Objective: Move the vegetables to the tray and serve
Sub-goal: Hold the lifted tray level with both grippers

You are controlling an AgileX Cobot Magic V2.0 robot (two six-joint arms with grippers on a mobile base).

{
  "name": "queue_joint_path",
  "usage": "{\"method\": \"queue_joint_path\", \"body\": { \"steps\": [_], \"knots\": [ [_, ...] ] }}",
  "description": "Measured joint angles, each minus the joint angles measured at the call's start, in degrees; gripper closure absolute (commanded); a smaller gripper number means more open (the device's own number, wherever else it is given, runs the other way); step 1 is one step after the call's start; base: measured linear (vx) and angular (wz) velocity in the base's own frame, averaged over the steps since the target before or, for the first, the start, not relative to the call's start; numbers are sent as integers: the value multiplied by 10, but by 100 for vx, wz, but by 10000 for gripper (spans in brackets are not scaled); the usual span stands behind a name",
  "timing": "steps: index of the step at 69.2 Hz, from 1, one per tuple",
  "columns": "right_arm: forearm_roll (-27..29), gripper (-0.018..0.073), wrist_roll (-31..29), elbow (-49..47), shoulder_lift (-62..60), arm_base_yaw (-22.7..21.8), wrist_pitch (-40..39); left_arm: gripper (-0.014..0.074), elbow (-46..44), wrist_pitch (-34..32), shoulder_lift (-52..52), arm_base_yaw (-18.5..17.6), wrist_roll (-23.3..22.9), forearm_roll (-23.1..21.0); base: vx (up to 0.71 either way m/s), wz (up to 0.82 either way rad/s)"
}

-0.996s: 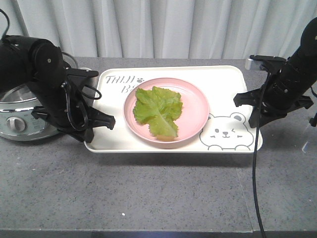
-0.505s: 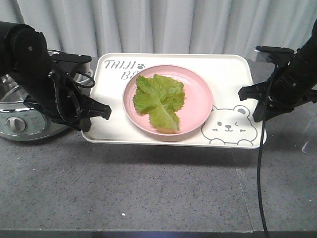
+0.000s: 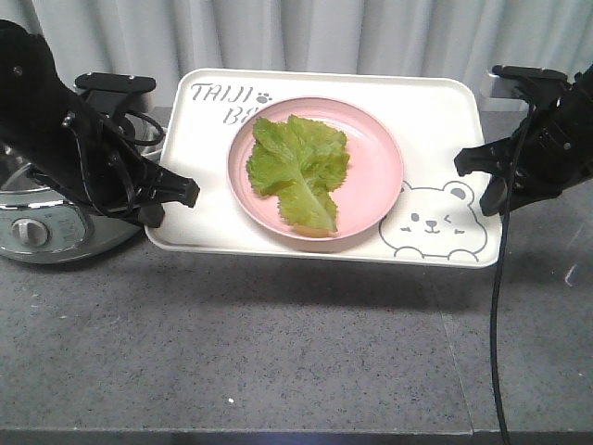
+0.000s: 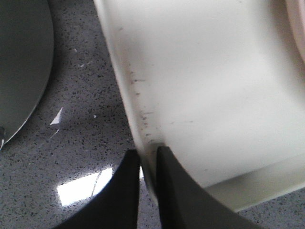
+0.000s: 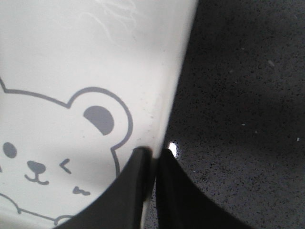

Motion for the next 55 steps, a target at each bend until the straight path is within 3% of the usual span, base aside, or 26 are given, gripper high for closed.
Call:
{"method": "queue_joint_path", "body": {
  "steps": [55],
  "knots": [
    [0,565,0,0,0,0,1,603,0,-1,0,0,0,0,0,0]
  ]
}}
